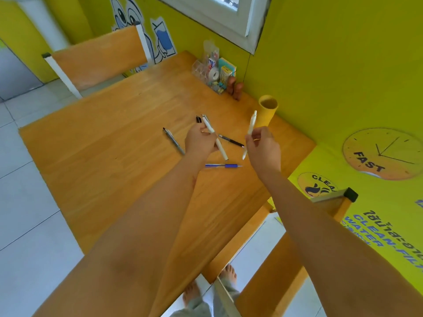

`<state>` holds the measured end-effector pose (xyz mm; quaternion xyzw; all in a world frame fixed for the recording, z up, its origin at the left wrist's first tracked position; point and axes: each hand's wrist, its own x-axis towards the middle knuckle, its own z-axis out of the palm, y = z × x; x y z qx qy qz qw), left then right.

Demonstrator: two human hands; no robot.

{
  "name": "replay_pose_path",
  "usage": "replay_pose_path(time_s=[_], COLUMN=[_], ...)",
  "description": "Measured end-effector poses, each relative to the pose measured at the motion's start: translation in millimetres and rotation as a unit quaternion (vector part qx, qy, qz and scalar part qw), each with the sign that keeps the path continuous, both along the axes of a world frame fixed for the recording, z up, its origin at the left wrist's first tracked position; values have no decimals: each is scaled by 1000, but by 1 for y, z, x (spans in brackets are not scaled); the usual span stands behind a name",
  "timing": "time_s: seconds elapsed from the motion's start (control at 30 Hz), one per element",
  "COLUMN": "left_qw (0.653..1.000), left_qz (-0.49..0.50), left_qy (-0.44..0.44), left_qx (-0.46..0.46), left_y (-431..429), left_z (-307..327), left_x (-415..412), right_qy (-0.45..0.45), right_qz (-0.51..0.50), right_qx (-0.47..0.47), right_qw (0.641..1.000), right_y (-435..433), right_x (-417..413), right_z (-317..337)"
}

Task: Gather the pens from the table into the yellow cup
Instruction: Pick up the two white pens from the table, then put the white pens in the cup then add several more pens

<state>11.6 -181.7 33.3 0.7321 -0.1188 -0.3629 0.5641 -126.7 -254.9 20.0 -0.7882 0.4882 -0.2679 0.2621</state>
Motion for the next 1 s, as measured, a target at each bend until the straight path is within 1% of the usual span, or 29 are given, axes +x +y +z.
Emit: replay_pose_path(time_s=[0.1, 0.23, 0.3, 0.37, 0.43, 0.53, 0.63, 0.7, 0.77, 0.87, 0.93, 1.0], left_qw=[1000, 996, 990, 986, 981, 967, 950, 936, 925, 920, 917, 916], left_qz=[-11, -7, 1, 15, 26, 10, -24, -44, -58, -106, -141, -154], left_qy=[4, 6, -1, -31, -111, -234, -307, -349, -374, -373, -365, -364], left_qx=[-26, -93, -139, -166, -156, -102, -42, -9, 17, 57, 74, 71], left_y=[-33, -85, -111, -134, -152, -170, -176, -179, -182, -184, -184, -178], left_z=[11, 29, 35, 39, 38, 35, 19, 4, -6, -13, -12, -10], left_x=[-10, -22, -25, -26, -27, -31, -30, -26, -22, -18, -15, -15], right_qy=[-38, -142, -184, -213, -225, -189, -87, -23, 18, 63, 74, 69], right_qz=[-34, -90, -111, -119, -115, -84, -39, -18, -4, 6, 7, 2], right_qx=[16, 20, 7, -7, -14, -21, -41, -55, -60, -57, -52, -55], right_qw=[999, 985, 977, 970, 967, 978, 995, 998, 998, 996, 996, 996], right_y=[-35, -84, -107, -127, -144, -162, -171, -175, -177, -178, -176, -172], right_x=[-9, -15, -13, -9, -2, 6, 10, 11, 13, 17, 18, 17], right_z=[10, 27, 34, 38, 38, 27, 7, -2, -6, -7, -6, -4])
